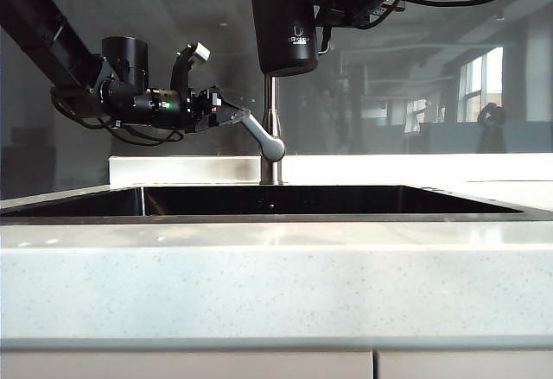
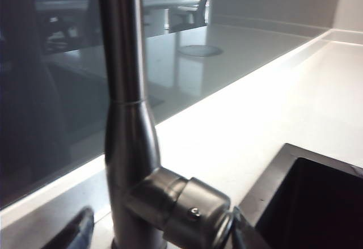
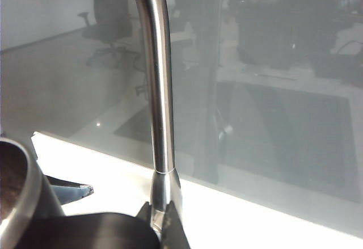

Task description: Pick up the mug next to the sink, go to the faucet to get some water, pour the water into the sink, and finally put the mug back to its place.

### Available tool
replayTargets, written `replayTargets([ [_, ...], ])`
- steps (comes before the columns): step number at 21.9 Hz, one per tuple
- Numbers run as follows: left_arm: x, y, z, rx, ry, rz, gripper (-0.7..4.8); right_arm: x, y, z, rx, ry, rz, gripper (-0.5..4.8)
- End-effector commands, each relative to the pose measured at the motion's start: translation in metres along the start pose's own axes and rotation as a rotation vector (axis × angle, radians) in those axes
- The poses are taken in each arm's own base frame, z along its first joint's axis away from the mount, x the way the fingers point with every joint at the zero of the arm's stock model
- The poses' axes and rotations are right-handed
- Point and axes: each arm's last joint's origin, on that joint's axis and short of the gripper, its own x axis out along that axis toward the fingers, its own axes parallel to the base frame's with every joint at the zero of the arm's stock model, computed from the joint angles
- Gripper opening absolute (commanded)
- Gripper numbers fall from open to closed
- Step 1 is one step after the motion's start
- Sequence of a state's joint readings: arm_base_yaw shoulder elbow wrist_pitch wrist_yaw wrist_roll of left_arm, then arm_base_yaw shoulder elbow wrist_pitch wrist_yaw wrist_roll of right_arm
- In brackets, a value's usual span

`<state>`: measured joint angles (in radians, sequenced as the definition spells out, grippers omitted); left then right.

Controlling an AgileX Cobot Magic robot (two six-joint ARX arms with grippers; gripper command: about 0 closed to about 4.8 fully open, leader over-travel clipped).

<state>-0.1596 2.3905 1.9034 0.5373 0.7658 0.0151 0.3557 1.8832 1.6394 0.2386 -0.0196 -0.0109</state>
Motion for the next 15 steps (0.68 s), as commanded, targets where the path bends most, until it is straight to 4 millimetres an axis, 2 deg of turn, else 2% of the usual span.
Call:
replayTargets([
  [1,-0.0033,0.0075,0.0049,0.021,-0.003,0.171,3.00,-0.0049,0.0008,0.0164,0.009,-0.084,0.003,-0.02],
  [9,-0.0038,0.0096,0.0050,0.020,-0.003,0.245,3.01,-0.0049,0.0008,0.0163,0.009,-0.083,0.003,-0.02],
  [15,-0.0031,0.0051,0.0061,0.021,-0.010,0.088,3.01,-0.0048,-0.0007,0.0143,-0.078,-0.060,-0.008,-0.01],
])
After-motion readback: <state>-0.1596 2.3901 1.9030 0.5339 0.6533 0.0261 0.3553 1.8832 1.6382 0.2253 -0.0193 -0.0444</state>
